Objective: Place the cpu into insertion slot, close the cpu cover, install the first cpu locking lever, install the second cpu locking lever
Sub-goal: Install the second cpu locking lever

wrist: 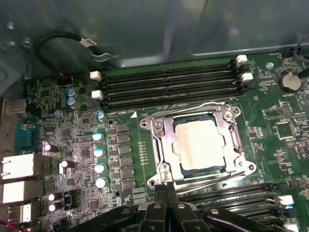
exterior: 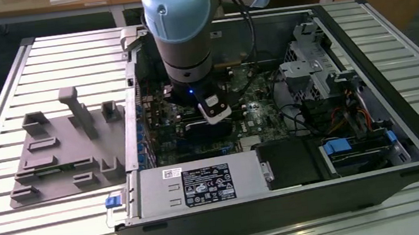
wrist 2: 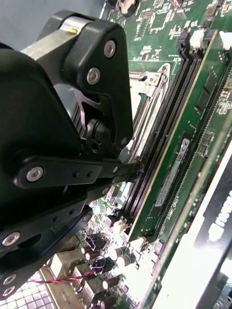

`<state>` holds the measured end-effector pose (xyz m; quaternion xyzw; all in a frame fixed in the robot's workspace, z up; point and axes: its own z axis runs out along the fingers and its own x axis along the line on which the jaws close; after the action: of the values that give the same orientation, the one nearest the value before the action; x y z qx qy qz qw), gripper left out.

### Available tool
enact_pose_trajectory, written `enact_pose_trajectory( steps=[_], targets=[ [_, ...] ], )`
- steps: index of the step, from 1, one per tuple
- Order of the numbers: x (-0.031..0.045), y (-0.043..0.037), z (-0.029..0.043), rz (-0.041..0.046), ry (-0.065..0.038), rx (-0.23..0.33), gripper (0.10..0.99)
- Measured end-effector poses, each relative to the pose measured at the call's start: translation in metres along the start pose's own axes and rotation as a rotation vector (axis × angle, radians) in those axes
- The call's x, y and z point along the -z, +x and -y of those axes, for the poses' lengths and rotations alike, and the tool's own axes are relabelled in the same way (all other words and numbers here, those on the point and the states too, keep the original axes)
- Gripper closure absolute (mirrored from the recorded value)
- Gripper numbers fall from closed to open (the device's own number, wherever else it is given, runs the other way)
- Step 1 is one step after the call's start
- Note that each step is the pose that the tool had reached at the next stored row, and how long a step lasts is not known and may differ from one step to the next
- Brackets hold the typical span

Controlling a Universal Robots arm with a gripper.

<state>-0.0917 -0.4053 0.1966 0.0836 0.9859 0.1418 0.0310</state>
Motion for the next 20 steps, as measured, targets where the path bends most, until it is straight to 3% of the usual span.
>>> enact_pose_trajectory(
  steps=[11,20],
  targets=[
    [-0.0051,0.0037,-0.0026,-0.0023,-0.016,-0.002,0.984],
    [-0.0084,0.0071,-0.0020,-0.0026,-0.017,-0.002,0.984]
  ],
)
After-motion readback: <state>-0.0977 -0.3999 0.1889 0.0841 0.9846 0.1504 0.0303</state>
